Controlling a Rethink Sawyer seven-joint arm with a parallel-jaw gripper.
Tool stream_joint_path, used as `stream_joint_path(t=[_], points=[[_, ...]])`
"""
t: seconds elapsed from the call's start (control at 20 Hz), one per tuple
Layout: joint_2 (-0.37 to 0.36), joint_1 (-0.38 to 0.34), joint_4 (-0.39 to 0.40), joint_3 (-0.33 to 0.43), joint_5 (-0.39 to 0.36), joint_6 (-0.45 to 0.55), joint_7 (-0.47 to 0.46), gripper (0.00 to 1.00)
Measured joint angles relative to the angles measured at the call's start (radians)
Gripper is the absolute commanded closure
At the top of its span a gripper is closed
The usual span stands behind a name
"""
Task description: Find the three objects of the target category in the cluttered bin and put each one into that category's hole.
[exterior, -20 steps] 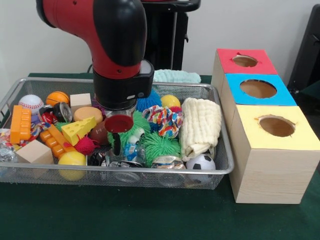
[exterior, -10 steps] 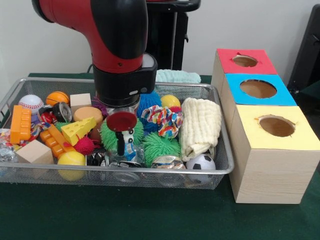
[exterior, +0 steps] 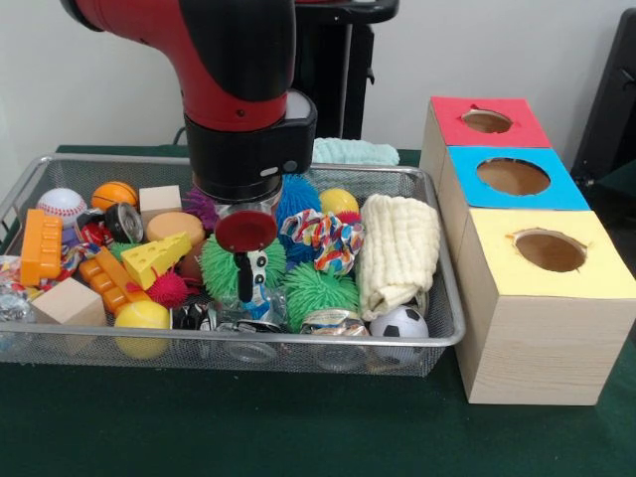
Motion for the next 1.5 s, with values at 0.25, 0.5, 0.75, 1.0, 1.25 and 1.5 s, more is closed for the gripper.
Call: stream_joint_path(t=[0.25, 0.5, 0.75, 1.0, 1.25, 1.5], points=[[-0.011, 0.000, 0.018, 0.010, -0.001, -0.023, 0.000, 0.00], [-0.002, 0.000, 0.039, 0.010, -0.001, -0.126, 0.000, 0.00], [0.025, 0.003, 0.043, 0.010, -0.001, -0.249, 0.000, 0.00], [0.032, 0.024, 0.040, -0.010, -0.010, -0.267, 0.000, 0.00], [0.035, 0.028, 0.035, -0.017, -0.010, -0.262, 0.000, 0.00], [0.044, 0.021, 0.023, -0.016, -0.010, -0.175, 0.000, 0.00]])
